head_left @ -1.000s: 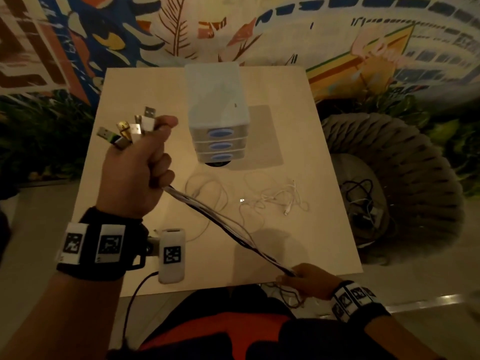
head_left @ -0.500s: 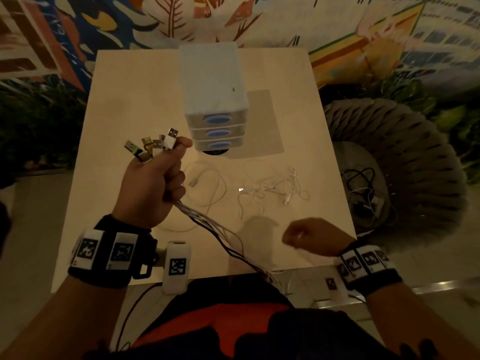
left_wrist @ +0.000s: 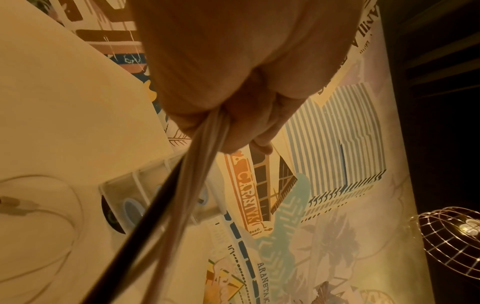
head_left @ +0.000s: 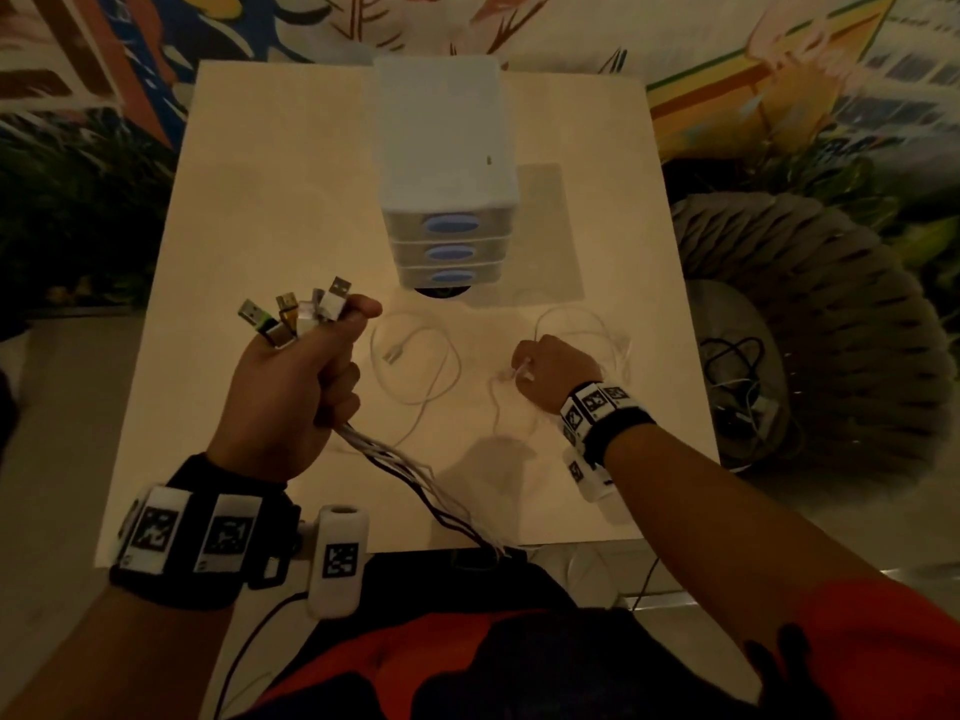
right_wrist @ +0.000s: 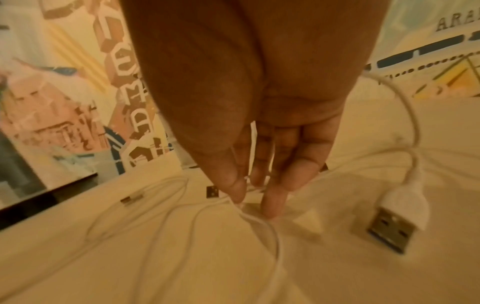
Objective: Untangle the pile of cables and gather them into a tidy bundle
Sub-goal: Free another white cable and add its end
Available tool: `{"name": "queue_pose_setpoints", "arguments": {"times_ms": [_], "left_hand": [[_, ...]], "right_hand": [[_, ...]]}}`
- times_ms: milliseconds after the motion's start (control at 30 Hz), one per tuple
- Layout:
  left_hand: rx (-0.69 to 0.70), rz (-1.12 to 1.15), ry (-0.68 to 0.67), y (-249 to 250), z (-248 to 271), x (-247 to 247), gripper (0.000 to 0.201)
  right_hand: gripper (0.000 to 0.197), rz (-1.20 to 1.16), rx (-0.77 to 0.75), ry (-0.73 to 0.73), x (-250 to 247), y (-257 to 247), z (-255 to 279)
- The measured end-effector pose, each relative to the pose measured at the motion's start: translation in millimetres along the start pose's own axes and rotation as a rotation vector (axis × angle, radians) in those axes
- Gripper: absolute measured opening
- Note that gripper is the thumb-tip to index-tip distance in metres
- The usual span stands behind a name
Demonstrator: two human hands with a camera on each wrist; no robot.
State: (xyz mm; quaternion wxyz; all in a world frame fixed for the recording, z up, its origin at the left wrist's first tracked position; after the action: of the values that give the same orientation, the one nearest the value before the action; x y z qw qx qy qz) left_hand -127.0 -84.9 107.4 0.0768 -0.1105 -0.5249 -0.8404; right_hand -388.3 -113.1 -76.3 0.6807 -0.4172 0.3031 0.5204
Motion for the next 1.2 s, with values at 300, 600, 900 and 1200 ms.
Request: {"name": "queue_pose_setpoints", "arguments": {"times_ms": [300, 600, 900, 1200], "left_hand": [[0.015, -0.075, 0.007, -5.6, -10.7, -1.8, 0.02], [0.141, -0.457, -0.104, -9.1, -21.8, 50.2, 0.019], [0.306, -0.719, -0.052, -8.8, -35.2, 75.5, 0.014], [0.307, -0.774, -0.019, -7.3, -43.0, 66.9, 0.004]], "right_hand": [[0.022, -0.214, -0.07, 0.166, -36.5, -0.5, 11.5], [0.017, -0.406, -0.267, 0.469, -117.1, -40.3, 71.6], [0.023, -0.479, -0.395, 0.498, -133.9, -71.4, 94.8], [0.012, -0.633, -0.33, 0.505, -142.3, -53.9, 94.3]]}}
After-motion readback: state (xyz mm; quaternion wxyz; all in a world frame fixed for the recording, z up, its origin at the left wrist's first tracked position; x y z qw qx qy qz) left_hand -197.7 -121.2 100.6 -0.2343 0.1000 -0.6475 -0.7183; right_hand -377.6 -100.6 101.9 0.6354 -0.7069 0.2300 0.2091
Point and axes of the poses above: each hand's wrist, its own z-axis away from the middle knuckle, its own x-axis out of the palm, y = z × x, the point moved 9 cm from there along -z, towards the middle knuckle, and after that the axes turned 1 degree about y, right-handed, at the moved point
